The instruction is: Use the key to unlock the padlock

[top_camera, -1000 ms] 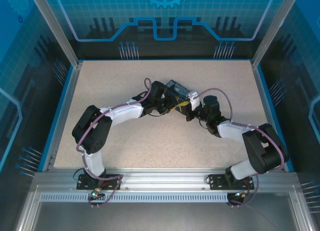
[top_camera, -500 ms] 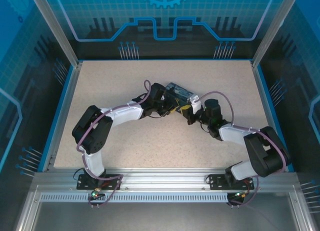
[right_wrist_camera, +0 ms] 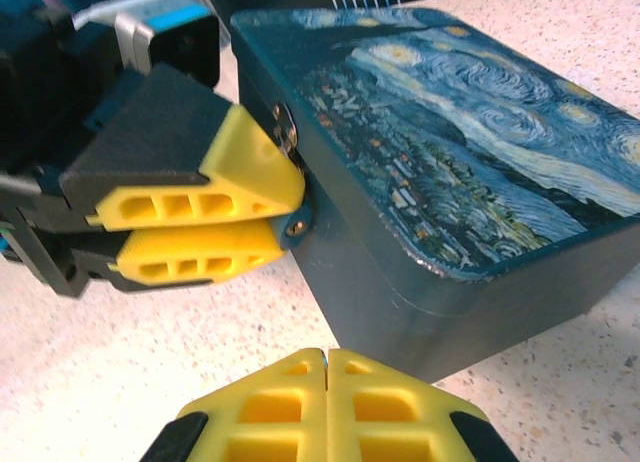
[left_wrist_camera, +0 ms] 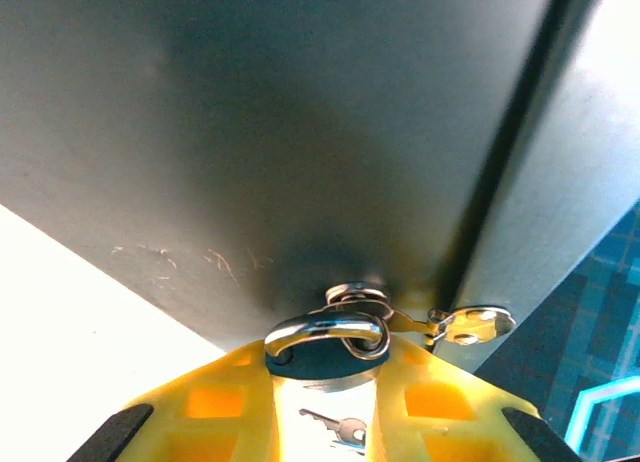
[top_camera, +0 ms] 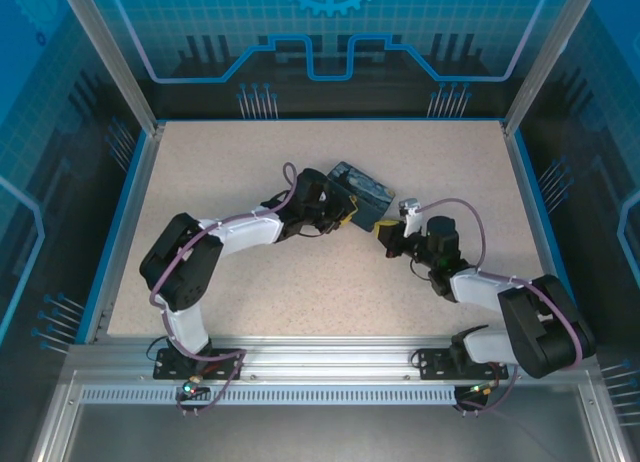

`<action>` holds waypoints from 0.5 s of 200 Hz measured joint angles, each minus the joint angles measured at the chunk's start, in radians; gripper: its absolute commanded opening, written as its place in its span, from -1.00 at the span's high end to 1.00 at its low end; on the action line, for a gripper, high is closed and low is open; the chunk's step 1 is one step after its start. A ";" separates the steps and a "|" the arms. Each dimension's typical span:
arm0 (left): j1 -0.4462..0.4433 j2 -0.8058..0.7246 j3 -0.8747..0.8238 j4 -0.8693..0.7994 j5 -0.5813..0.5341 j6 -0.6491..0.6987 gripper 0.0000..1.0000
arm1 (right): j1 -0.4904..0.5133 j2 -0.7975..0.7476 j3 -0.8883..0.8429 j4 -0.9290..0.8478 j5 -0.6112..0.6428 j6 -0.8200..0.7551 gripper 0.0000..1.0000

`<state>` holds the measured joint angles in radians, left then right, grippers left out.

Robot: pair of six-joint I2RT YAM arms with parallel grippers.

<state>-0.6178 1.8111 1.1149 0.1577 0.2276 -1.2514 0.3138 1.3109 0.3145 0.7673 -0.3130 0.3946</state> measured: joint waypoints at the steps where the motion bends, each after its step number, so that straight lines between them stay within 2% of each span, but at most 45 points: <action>1: 0.000 0.000 0.000 0.001 0.000 0.000 0.66 | 0.000 0.000 0.000 0.003 0.000 0.003 1.00; 51: 0.000 -0.006 -0.021 0.063 -0.011 -0.065 0.66 | 0.013 0.000 -0.003 0.112 0.064 0.157 1.00; 100: -0.002 -0.006 -0.028 0.111 -0.013 -0.087 0.66 | 0.024 0.001 -0.003 0.132 0.097 0.195 1.00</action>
<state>-0.6193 1.8046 1.0866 0.2684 0.2146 -1.3380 0.3374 1.3121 0.3119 0.8997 -0.2157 0.5900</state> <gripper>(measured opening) 0.213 0.042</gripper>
